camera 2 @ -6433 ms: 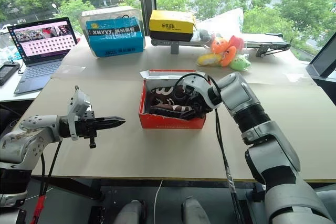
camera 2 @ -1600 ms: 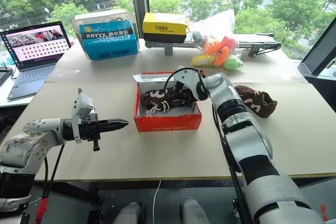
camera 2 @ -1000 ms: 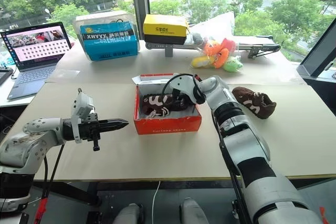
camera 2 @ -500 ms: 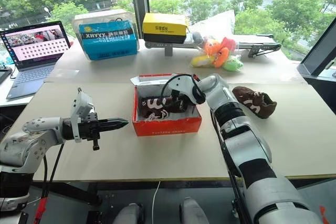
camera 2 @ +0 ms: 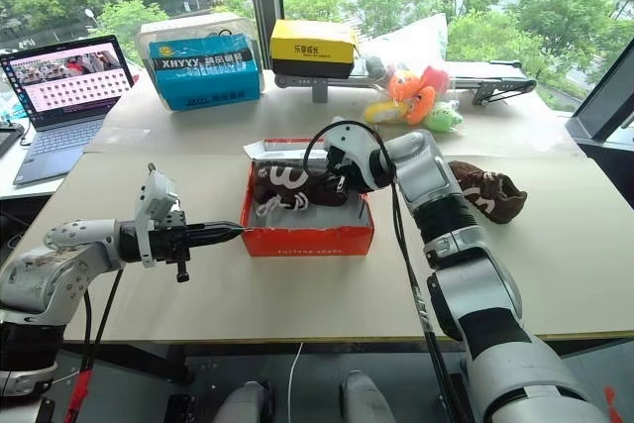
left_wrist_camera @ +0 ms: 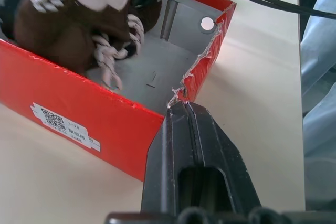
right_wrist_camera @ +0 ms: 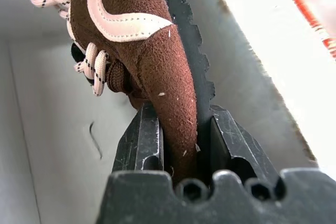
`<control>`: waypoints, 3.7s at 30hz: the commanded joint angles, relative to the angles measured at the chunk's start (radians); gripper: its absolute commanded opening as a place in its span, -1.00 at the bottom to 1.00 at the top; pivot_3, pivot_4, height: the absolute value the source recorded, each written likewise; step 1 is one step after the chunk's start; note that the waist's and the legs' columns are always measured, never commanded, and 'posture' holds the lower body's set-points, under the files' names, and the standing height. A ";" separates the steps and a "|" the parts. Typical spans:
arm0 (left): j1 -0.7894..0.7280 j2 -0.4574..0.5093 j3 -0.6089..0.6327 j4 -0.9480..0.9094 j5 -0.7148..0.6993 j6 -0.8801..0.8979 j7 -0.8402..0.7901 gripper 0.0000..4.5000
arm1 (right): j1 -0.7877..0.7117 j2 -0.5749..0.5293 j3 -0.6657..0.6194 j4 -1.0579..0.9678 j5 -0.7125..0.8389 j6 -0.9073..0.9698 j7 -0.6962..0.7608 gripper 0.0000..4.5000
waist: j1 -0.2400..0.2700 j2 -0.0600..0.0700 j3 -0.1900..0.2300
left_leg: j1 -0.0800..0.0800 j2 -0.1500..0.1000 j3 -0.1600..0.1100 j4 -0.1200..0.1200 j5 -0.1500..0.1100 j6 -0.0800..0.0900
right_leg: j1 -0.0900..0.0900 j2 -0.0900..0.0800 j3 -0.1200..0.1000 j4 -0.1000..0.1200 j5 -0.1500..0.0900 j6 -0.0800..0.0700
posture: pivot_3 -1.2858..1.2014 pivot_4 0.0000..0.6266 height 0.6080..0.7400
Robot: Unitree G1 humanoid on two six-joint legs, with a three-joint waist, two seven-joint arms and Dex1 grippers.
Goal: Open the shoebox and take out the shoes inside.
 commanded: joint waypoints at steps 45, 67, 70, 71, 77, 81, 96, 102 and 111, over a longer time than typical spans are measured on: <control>-0.021 -0.015 -0.015 0.013 0.006 -0.048 -0.020 -1.00 | 0.113 -0.345 -0.776 0.267 0.450 0.752 -0.718 -0.66 | 0.021 0.005 0.004 | -0.013 -0.001 0.001 0.003 0.000 0.000 | -0.010 -0.001 0.002 -0.001 0.003 -0.001 | 0.03 -0.52 0.64; -0.024 -0.010 -0.011 0.011 -0.003 -0.042 -0.028 -1.00 | 0.230 -0.418 -0.524 0.013 0.354 0.671 -0.801 0.75 | 0.033 0.005 0.004 | -0.005 -0.001 0.001 0.010 0.000 0.000 | 0.005 -0.001 0.002 -0.005 0.004 0.008 | 0.03 -0.52 0.64; -0.017 -0.006 -0.006 0.013 0.002 -0.050 -0.030 -1.00 | 0.269 -0.446 -0.474 -0.207 0.365 0.748 -0.771 0.75 | 0.035 0.006 0.004 | -0.006 -0.002 0.001 0.010 0.000 0.000 | 0.004 -0.001 0.003 -0.006 0.004 0.009 | 0.03 -0.52 0.64; -0.016 -0.005 -0.005 0.014 0.003 -0.052 -0.029 -1.00 | 0.281 -0.453 -0.467 -0.259 0.372 0.770 -0.765 0.75 | 0.035 0.006 0.004 | -0.006 -0.002 0.001 0.010 0.000 0.000 | 0.003 -0.001 0.003 -0.006 0.004 0.009 | 0.03 -0.52 0.64; -0.002 -0.013 0.026 0.014 -0.005 -0.046 0.005 -1.00 | 0.344 -0.477 -0.473 -0.541 0.438 0.918 -0.720 0.75 | 0.028 0.007 0.005 | -0.008 -0.001 0.001 0.010 0.000 0.000 | 0.001 0.000 0.002 -0.005 0.003 0.008 | 0.03 -0.52 0.64; 0.010 -0.029 0.052 0.010 -0.006 -0.045 0.054 -1.00 | 0.380 -0.478 -0.468 -0.664 0.451 0.929 -0.710 0.75 | 0.028 0.007 0.005 | -0.008 -0.001 0.001 0.010 0.000 0.000 | 0.001 -0.001 0.002 -0.005 0.003 0.008 | 0.03 -0.52 0.64; 0.093 -0.142 0.224 0.050 0.062 -0.153 0.356 -1.00 | 0.708 -0.329 -0.461 -1.121 0.566 0.901 -0.674 0.75 | 0.044 0.007 0.005 | -0.008 0.000 0.001 0.010 0.000 0.000 | 0.001 -0.001 0.001 -0.004 0.003 0.008 | 0.03 -0.52 0.64; 0.138 -0.237 0.290 0.162 0.179 -0.273 0.587 -1.00 | 0.913 -0.233 -0.432 -1.170 0.451 0.777 -0.831 0.75 | 0.052 0.005 0.004 | -0.008 0.000 0.001 0.010 0.000 0.000 | 0.002 -0.001 0.002 -0.005 0.003 0.008 | 0.03 -0.52 0.64; 0.208 -0.354 0.313 0.239 0.260 -0.402 0.755 -1.00 | 1.090 -0.044 -0.308 -1.135 0.168 0.475 -1.143 0.75 | 0.052 0.004 0.001 | -0.007 0.000 0.001 0.011 0.000 0.000 | 0.002 -0.001 0.001 -0.005 0.004 0.006 | 0.03 -0.52 0.64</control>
